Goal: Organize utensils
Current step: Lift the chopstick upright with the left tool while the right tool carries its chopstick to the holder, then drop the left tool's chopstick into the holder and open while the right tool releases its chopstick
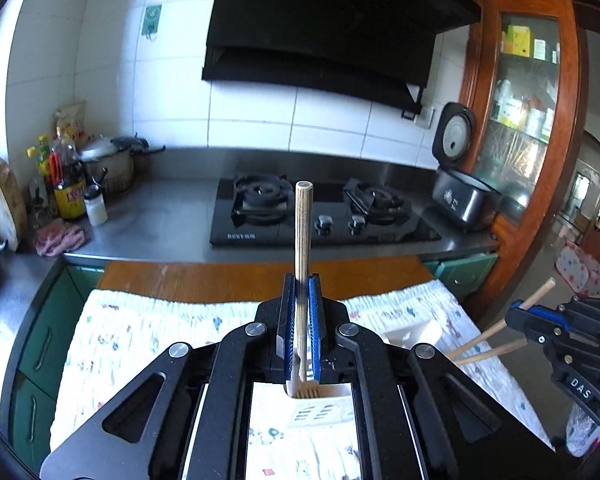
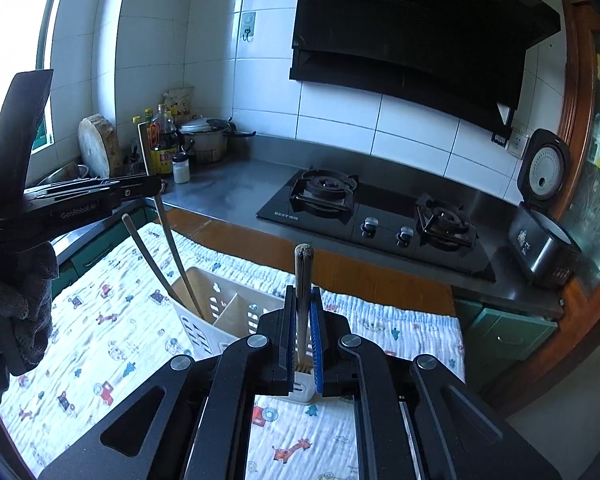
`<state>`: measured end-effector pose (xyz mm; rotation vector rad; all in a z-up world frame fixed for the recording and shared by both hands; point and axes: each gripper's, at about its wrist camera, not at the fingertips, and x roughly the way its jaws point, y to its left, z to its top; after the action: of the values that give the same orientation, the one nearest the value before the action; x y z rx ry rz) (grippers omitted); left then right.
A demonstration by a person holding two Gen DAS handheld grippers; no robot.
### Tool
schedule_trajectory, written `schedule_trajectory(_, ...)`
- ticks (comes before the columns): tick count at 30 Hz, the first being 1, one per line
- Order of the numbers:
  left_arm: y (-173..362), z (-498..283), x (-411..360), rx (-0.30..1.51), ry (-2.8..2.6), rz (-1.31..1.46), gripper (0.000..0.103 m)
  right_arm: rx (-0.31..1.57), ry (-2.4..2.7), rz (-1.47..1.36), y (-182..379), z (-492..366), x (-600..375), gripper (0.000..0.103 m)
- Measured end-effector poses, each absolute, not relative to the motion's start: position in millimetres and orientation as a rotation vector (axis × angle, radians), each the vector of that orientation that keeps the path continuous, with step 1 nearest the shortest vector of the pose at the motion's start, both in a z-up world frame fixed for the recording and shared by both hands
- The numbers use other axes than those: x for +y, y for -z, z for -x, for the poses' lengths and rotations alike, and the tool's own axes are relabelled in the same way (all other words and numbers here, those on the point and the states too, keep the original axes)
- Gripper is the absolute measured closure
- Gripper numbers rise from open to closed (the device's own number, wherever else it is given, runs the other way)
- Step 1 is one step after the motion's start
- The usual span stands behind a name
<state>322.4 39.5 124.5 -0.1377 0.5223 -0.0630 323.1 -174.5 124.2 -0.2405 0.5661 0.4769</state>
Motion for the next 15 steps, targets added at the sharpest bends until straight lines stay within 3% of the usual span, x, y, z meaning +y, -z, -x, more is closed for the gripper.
schedule_trajectory(15,-113,-322,40,0.548,0.056,0.102,0.096,0.608,-0.483,0.243,-103,-326,-170,0.096)
